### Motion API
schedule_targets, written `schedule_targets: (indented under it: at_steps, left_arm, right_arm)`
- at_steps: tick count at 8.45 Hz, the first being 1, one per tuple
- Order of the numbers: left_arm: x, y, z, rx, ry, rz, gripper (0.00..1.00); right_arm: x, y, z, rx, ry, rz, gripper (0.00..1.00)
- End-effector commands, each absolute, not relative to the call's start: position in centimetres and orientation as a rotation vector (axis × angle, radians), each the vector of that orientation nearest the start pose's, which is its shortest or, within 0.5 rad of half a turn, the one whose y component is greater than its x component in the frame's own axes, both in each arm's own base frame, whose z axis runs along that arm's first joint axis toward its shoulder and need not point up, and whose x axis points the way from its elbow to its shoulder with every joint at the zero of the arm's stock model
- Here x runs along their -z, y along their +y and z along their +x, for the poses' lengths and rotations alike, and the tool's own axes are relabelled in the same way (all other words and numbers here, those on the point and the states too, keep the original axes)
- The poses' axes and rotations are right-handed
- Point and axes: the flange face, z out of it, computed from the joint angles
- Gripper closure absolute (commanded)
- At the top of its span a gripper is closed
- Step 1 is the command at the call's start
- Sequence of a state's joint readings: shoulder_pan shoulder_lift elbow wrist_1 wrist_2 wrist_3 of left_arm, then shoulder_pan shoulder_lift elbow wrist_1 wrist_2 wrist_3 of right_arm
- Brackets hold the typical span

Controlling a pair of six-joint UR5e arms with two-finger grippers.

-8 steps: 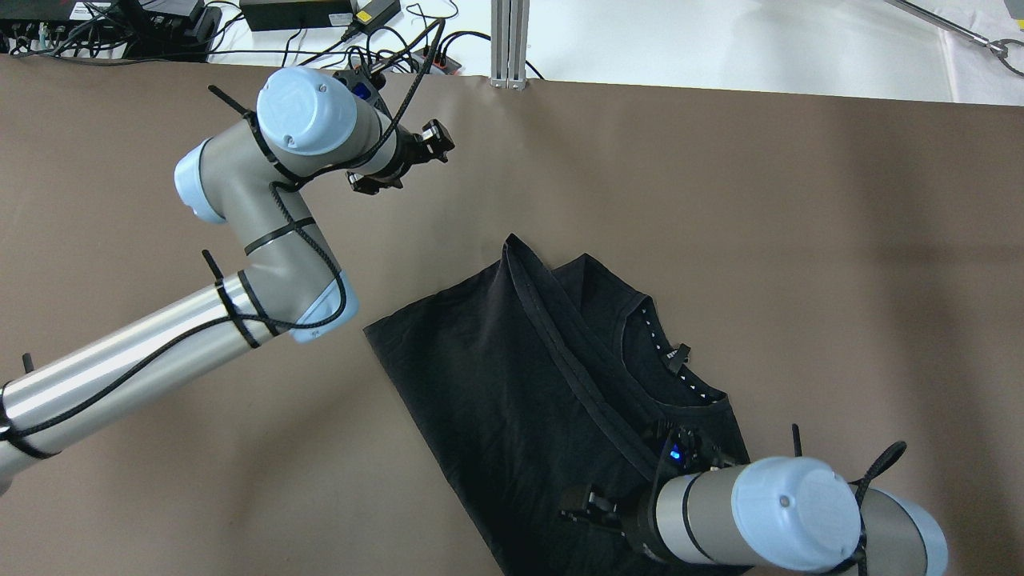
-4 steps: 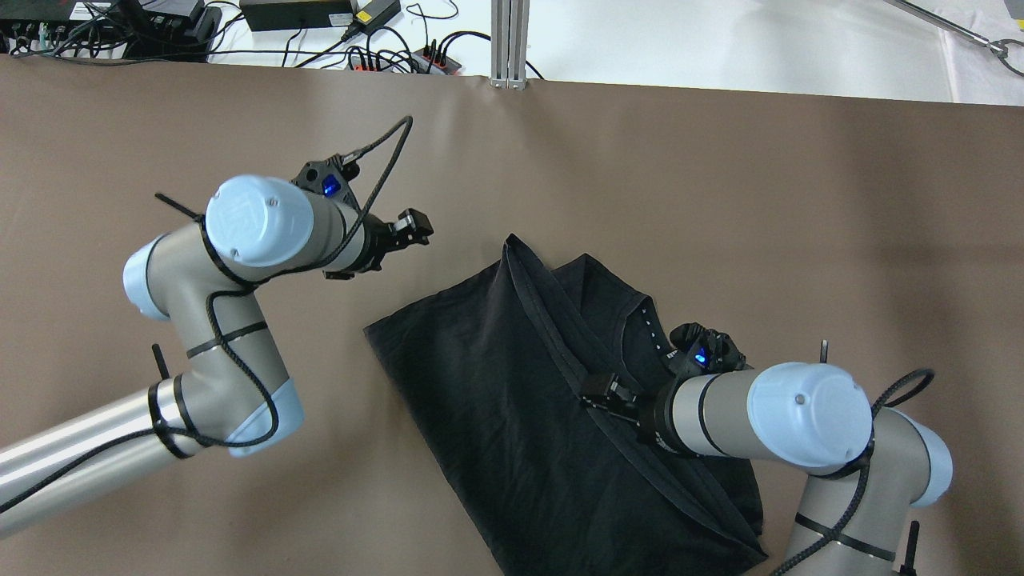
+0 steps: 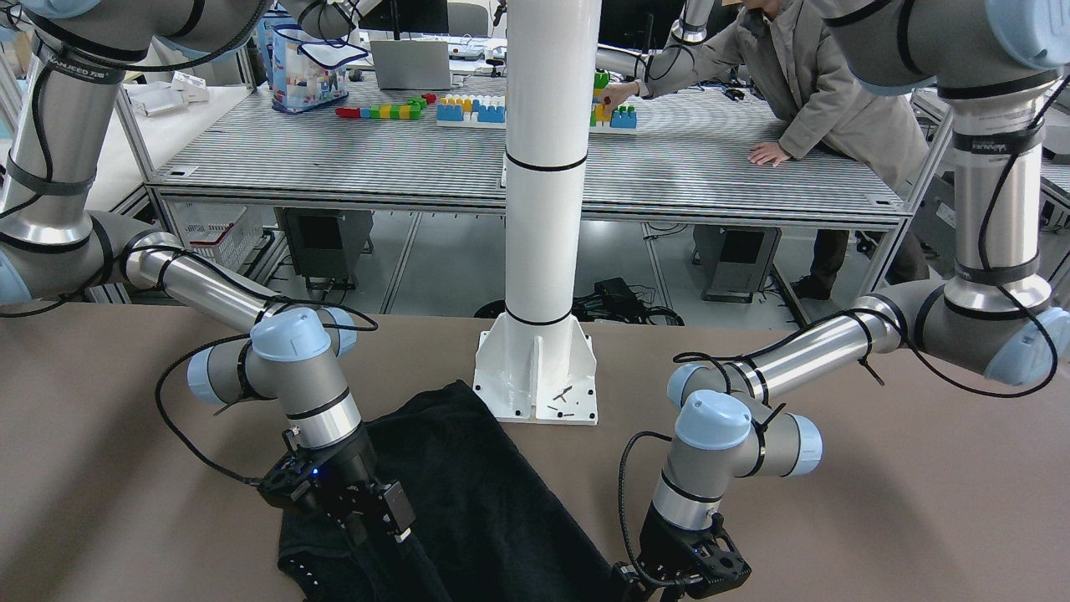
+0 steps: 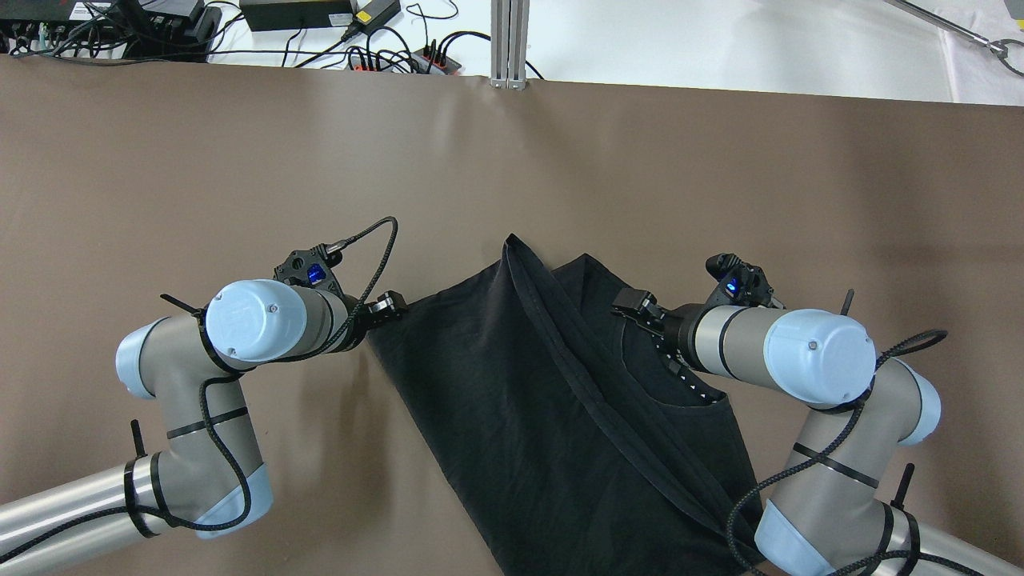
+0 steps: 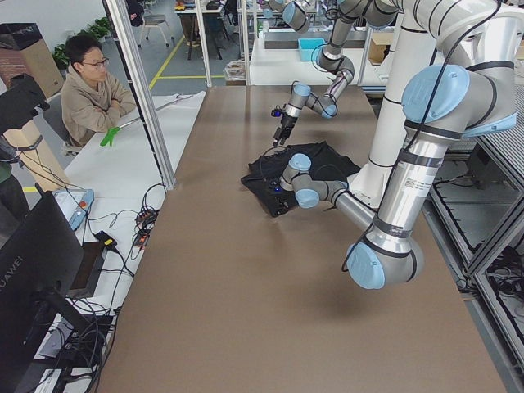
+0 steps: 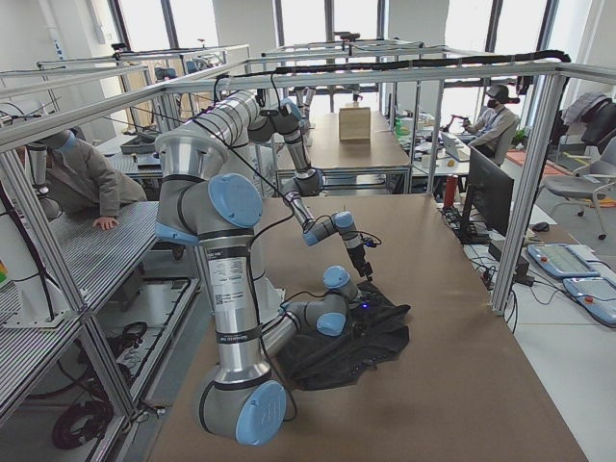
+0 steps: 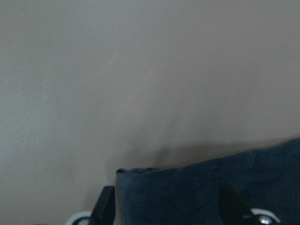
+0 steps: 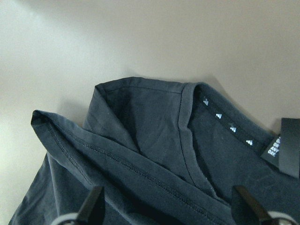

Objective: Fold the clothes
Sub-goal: 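Move both grippers to the shirt's edges near the collar and grasp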

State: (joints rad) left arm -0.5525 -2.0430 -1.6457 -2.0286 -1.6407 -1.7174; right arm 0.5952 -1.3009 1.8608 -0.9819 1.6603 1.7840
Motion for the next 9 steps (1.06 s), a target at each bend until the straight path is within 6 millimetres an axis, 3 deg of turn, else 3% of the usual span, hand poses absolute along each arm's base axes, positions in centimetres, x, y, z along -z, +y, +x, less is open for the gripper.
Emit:
schedule_targets:
  at_steps: [1, 2, 5, 6, 7, 8, 9]
  left_arm:
    - [-32.0, -45.7, 50.2, 0.608, 0.99, 0.134, 0.32]
    - [-32.2, -45.6, 50.4, 0.611, 0.986, 0.128, 0.36]
    - [-32.4, -44.5, 51.5, 0.615, 0.986, 0.105, 0.51]
    - [-33.3, -44.6, 52.0, 0.617, 0.968, 0.099, 0.56]
    - [-32.8, -44.7, 52.2, 0.619, 0.983, 0.1, 0.69]
    - [-32.7, -44.6, 52.2, 0.598, 0.993, 0.103, 1.0]
    - [-31.7, -44.8, 52.2, 0.561, 1.006, 0.107, 1.0]
  right_arm:
    - [-31.2, -43.7, -41.1, -0.67, -1.166, 0.169, 0.05]
    - [-30.1, -43.9, -41.3, -0.666, -1.18, 0.172, 0.05]
    - [-30.1, -43.9, -41.3, -0.667, -1.182, 0.172, 0.05]
    - [-30.1, -43.9, -41.3, -0.667, -1.182, 0.172, 0.05]
    - [-30.1, -43.9, -41.3, -0.668, -1.184, 0.169, 0.05]
    - [-30.1, -43.9, -41.3, -0.671, -1.184, 0.167, 0.05]
    - [-30.1, -43.9, -41.3, -0.673, -1.186, 0.166, 0.05]
